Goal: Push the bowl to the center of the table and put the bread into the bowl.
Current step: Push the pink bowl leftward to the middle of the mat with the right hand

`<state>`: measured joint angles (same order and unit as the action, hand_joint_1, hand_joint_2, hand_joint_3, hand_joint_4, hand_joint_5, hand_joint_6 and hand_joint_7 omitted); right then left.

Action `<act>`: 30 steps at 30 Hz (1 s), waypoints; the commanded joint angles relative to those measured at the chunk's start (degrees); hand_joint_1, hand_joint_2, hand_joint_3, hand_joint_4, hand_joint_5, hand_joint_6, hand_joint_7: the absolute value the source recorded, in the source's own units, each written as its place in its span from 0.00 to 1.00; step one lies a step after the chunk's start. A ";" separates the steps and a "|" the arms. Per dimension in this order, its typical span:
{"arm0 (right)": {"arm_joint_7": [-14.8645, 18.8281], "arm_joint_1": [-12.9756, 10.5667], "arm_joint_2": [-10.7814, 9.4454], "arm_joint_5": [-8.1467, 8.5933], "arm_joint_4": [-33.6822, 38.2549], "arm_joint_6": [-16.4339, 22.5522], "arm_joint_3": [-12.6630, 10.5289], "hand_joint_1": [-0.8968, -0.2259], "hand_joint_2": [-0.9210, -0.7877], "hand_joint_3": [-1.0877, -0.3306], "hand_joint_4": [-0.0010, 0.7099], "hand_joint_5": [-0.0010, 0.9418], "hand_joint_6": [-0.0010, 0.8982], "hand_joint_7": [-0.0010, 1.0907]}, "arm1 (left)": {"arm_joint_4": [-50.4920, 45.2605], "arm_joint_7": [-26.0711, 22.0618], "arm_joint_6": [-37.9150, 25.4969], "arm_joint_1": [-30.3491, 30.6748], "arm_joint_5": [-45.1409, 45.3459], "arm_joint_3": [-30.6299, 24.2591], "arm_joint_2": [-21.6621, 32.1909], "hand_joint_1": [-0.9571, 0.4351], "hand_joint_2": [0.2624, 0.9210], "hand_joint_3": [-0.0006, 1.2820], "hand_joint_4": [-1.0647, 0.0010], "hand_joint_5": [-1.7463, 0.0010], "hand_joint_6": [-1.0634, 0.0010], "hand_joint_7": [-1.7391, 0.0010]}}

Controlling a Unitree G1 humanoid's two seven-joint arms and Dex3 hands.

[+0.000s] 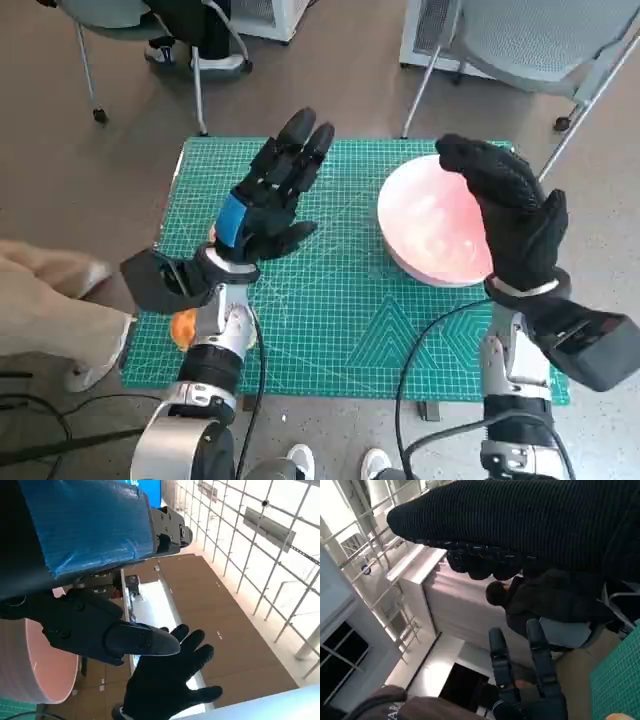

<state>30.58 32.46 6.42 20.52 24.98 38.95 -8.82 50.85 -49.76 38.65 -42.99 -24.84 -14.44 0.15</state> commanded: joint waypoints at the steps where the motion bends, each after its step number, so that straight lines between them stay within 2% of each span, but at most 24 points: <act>1: 0.05 -1.58 -0.22 0.70 0.45 -0.97 -0.35 0.37 0.00 0.58 0.37 0.00 0.24 0.24 | -0.39 0.36 0.19 0.14 0.26 0.13 0.08 0.34 1.00 0.18 0.98 1.00 0.85 1.00; 22: -0.57 -1.79 -0.68 0.27 0.07 -1.17 -0.33 0.37 0.00 0.60 0.37 0.00 0.26 0.23 | -0.73 1.10 0.13 0.21 0.63 0.38 0.42 0.34 1.00 0.18 0.98 1.00 0.84 1.00; 30: -1.21 -1.53 0.12 0.08 -0.16 -1.21 -0.87 0.35 0.00 0.60 0.37 0.00 0.26 0.22 | -0.53 0.94 0.06 0.16 0.59 0.33 0.64 0.35 1.00 0.18 0.98 1.00 0.84 1.00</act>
<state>29.89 32.12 6.19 20.40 24.64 38.50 -9.03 50.74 -48.78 38.64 -42.98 -24.67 -14.33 0.26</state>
